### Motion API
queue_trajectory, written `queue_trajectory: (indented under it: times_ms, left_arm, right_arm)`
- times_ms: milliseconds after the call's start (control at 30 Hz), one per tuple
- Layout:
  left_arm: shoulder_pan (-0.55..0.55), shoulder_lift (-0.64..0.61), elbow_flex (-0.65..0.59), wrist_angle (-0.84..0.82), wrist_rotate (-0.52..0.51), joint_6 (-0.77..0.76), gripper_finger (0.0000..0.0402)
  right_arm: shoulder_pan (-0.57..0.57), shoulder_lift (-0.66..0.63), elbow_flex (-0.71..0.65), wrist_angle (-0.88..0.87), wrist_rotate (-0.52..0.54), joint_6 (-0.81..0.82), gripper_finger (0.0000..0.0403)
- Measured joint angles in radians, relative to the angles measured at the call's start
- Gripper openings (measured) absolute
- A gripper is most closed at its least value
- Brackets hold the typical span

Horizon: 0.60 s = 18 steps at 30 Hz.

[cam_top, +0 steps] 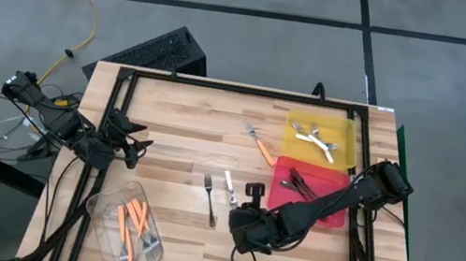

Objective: Sort silverware by color (type)
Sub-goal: Put the white fork into the yellow bin

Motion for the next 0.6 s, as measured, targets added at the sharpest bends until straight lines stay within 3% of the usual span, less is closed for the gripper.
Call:
queue_trajectory:
  times_ms: [500, 600]
  left_arm:
    - [0.000, 0.000, 0.000, 0.000, 0.000, 0.000, 0.0242]
    - [0.000, 0.000, 0.000, 0.000, 0.000, 0.000, 0.0242]
  right_arm:
    - [-0.024, 0.000, 0.001, -0.097, 0.219, 0.078, 0.0017]
    - [-0.035, 0.000, 0.001, -0.138, 0.224, 0.137, 0.0017]
